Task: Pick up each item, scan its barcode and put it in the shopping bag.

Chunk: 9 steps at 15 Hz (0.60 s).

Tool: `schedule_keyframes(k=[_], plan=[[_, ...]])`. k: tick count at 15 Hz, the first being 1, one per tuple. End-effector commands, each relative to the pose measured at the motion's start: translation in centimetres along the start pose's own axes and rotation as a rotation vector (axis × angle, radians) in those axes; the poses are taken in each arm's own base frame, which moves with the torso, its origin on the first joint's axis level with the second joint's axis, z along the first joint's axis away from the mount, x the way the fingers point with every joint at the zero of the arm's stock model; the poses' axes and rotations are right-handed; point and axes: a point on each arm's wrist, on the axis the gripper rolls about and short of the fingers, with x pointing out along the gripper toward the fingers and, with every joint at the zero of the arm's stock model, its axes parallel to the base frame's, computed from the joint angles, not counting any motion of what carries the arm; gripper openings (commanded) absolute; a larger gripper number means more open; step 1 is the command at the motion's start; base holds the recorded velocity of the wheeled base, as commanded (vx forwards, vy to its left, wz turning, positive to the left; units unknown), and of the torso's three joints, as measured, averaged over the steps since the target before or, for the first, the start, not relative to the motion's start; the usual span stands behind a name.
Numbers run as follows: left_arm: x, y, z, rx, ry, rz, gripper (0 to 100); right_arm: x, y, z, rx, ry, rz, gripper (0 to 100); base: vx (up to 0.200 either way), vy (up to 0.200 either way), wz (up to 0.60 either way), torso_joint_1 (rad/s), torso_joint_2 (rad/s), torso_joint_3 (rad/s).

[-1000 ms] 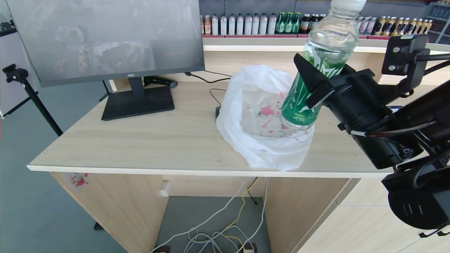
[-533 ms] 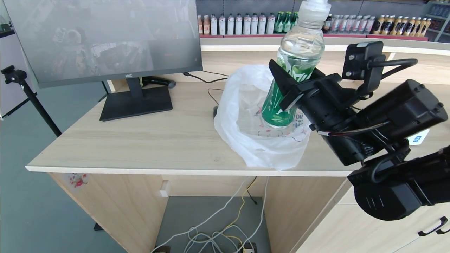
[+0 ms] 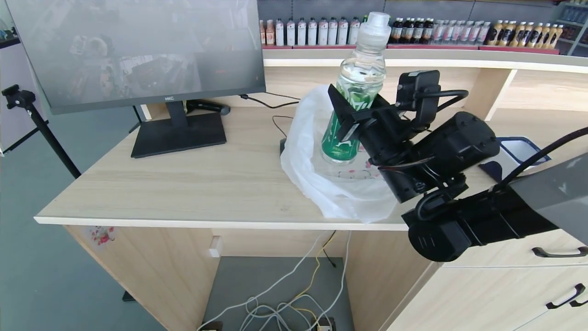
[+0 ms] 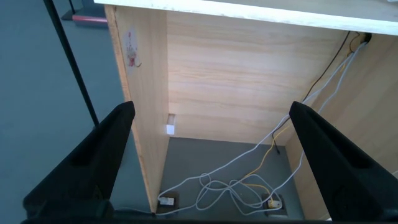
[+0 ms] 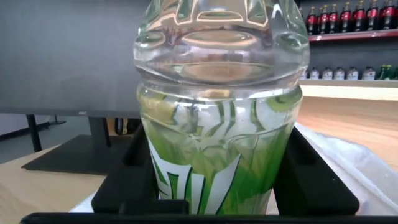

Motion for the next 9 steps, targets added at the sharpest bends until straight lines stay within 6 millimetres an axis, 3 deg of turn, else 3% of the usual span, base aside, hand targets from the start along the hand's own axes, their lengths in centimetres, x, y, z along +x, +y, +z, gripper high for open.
schedule_keyframes(k=[1,3,9], plan=[[0.0,0.0,0.0,0.000,0.000,0.002,100,0.1,0.2,-2.4,-0.004,0.037,-0.004,0,0.000,0.000,0.00,0.000,0.00,0.000],[0.0,0.0,0.0,0.000,0.000,0.002,100,0.7,0.2,-2.2,-0.006,0.021,-0.015,0,0.000,0.000,0.00,0.000,0.00,0.000],[0.0,0.0,0.0,-0.002,0.000,0.000,100,1.0,0.2,-5.1,-0.010,0.049,-0.017,0,0.000,0.000,0.00,0.000,0.00,0.000]])
